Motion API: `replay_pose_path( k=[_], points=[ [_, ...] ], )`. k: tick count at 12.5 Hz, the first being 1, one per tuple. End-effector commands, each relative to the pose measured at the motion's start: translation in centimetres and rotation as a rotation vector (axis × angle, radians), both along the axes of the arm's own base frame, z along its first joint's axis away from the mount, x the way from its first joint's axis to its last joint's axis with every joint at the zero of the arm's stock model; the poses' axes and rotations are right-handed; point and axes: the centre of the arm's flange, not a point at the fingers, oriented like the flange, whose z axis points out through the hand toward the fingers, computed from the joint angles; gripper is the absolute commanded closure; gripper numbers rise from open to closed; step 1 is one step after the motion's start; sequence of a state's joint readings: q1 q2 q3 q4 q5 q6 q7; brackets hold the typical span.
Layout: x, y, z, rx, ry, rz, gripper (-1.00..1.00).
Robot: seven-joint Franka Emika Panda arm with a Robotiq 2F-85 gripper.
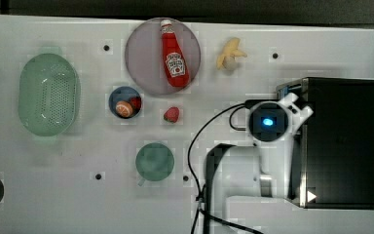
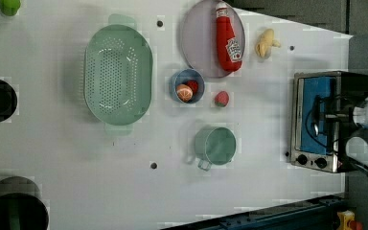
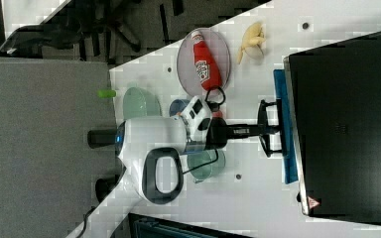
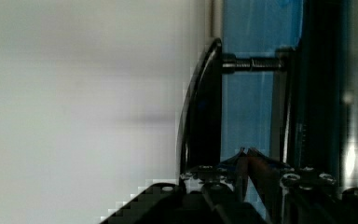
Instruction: Flap open oven.
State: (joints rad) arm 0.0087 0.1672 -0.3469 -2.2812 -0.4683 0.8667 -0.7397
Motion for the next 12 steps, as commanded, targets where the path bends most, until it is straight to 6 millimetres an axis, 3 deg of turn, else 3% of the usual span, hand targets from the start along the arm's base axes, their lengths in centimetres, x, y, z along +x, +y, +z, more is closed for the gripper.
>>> replay_pose_path(
  k=[1,6,10,12],
  points=[
    [0.8,7.4,-5.1,-0.053,0.025,-0.021,0.65],
    [1.1,12.6,-11.8,-0.212,0.031,-0.025,0.65],
    [1.5,15.7,-17.3,-0.308,0.049,-0.005,0.65],
    [2.2,16.1,-17.2,-0.363,0.069,0.0,0.65]
  ],
)
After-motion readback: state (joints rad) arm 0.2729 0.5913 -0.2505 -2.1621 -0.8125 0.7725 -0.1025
